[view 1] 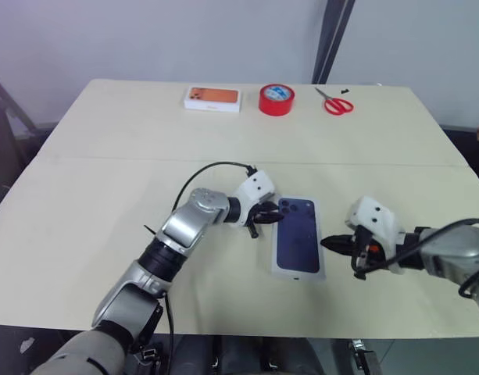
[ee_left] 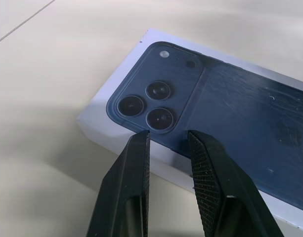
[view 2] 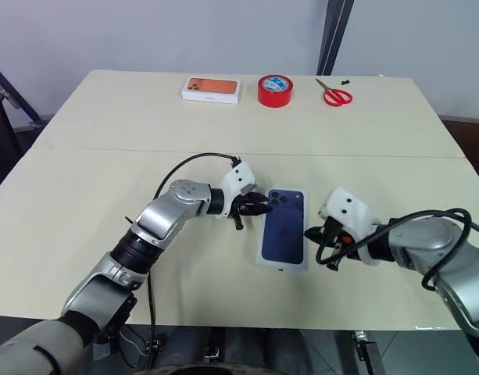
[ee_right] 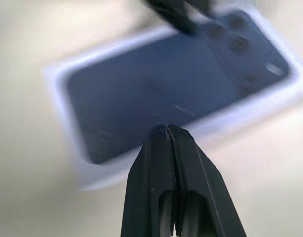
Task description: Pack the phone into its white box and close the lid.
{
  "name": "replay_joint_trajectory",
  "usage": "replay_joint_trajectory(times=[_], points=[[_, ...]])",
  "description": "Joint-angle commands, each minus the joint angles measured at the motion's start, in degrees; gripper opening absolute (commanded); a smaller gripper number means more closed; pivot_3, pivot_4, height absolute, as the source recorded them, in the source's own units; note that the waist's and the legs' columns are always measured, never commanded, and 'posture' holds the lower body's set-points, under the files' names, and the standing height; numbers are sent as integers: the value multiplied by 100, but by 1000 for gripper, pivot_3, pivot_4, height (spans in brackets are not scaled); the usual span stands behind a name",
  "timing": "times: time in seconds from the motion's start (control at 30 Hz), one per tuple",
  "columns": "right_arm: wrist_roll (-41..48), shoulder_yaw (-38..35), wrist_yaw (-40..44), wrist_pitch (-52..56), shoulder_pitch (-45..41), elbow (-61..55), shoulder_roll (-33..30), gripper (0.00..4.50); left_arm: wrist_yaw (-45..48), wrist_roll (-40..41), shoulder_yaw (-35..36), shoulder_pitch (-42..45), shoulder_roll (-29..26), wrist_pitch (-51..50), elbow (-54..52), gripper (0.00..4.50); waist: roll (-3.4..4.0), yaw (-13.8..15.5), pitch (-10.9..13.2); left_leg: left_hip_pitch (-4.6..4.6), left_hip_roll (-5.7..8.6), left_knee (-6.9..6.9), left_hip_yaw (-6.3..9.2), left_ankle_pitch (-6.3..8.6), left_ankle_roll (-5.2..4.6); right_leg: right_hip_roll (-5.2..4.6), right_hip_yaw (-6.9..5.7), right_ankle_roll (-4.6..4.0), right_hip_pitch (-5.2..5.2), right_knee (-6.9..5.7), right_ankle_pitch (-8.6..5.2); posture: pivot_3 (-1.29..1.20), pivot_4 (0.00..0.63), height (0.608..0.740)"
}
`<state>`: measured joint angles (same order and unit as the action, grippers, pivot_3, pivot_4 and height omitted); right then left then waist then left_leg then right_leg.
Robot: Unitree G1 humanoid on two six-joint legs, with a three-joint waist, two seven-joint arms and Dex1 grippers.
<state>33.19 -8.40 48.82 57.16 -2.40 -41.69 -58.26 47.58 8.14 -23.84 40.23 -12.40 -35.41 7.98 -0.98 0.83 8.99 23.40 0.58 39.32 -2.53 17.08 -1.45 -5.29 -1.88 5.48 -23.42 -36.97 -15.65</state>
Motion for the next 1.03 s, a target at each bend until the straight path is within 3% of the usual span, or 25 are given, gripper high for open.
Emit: replay_joint_trajectory(times=[0.03,0.23,0.5,0.63,0.8,1.03], points=[[-55,400,-175,-27,175,-347,30,40,37,-38,-104,-99,57,-43,3,1272,-1,1,0,0,0,0,0,0,0,-1,0,0,1,1,0,0,150,719],[-754,1006,-416,-368,386,11,-228,40,-43,-21,-15,-183,89,-93,-100,1272,1,-1,-3,-3,1,0,0,0,0,-3,0,-1,3,2,0,0,150,719],[-468,55,-122,-1090,-212,784,-22,40,-630,316,1251,-543,-259,-24,-951,1272,1,-37,1,-3,-1,-1,0,-1,2,0,0,0,-3,-5,0,0,150,719],[-490,-181,-55,-1584,-754,1680,269,40,-754,558,2295,-1397,-1025,-43,-1923,1272,4,-66,0,-4,-3,-4,-1,-2,5,1,1,0,-3,-3,0,0,150,719],[-594,-79,184,-2097,-1215,2572,487,40,-799,740,3020,-2502,-1726,-130,-2810,1272,8,-20,3,-4,-2,-10,-1,-17,30,-4,0,0,-3,-2,0,0,150,719],[-427,187,617,-2113,-1811,3020,722,40,-1005,990,3578,-3263,-1956,-131,-3211,1272,13,-17,6,-4,2,-10,-1,-6,16,-14,-1,-2,-3,2,-1,0,150,719]])
